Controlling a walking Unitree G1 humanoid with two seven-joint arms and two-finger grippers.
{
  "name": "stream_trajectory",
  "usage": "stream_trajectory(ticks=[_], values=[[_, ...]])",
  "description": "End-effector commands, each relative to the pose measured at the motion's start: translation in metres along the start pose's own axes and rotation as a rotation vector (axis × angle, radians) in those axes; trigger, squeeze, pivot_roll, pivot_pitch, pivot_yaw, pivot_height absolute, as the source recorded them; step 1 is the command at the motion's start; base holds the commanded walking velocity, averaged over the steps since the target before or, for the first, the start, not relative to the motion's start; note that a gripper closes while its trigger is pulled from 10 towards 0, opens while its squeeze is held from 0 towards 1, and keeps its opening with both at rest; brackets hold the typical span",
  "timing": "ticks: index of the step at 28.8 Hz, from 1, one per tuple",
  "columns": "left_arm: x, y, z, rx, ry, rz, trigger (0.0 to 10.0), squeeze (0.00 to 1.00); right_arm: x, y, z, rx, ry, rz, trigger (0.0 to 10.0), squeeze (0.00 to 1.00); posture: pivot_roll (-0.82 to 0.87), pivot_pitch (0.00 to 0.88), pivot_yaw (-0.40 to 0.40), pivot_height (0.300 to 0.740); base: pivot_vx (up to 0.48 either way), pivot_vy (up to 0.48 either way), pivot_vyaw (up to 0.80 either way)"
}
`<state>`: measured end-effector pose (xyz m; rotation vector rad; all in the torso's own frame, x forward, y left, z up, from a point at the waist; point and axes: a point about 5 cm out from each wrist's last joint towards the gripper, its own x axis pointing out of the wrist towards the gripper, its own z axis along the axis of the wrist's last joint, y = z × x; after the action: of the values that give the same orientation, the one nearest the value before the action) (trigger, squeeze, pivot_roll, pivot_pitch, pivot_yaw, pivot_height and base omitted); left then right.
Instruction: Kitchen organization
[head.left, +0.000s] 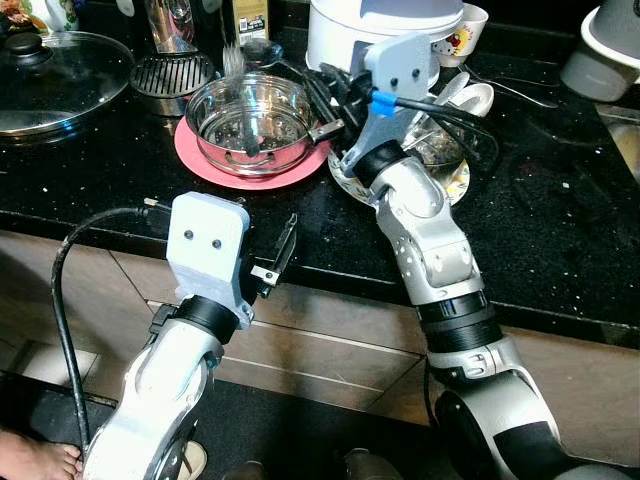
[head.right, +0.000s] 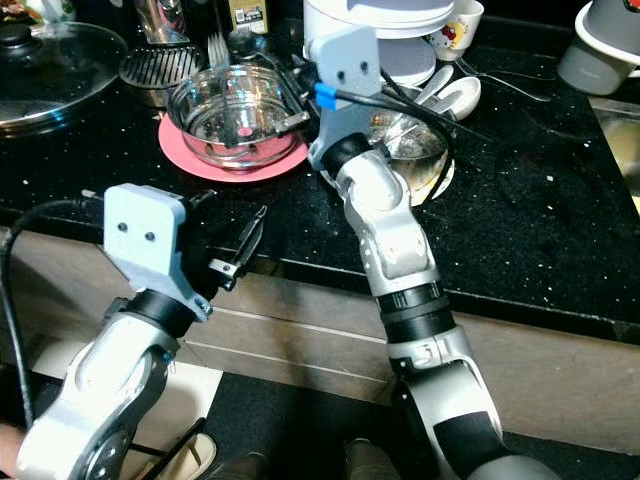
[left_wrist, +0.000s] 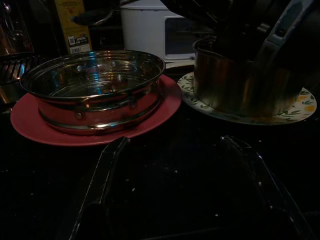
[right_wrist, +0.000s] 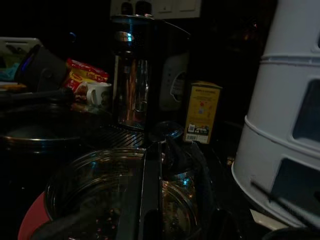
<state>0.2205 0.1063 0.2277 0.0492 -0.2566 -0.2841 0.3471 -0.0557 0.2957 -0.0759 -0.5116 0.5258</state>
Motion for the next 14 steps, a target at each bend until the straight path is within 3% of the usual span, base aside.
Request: stream_trajectory(ticks=[1,12,14], values=[[-0.0001,-0.0019,-0.0014,-0.005,0.004,-0.005,10.0,0.00,-0.0015,0.0053,0.0032,-0.028,-0.022,0.026,0.0,0.00,0.09,0.125,-0.080,0.740,0.000,0.000,0.00],[0.0015,-0.0018,0.0003,-0.008,-0.003,0.000,10.0,0.00,-0.0010,0.0020,0.0091,-0.083,-0.044,-0.003,0.0,0.00,0.08,0.134,-0.080,0.740,0.000,0.000,0.00],[0.0036,0.0002,0.0019,-0.005,-0.012,0.007,10.0,0.00,-0.0013,-0.0021,0.0119,-0.055,-0.058,-0.026,0.0,0.00,0.08,0.134,-0.081,0.740,0.000,0.000,0.00]])
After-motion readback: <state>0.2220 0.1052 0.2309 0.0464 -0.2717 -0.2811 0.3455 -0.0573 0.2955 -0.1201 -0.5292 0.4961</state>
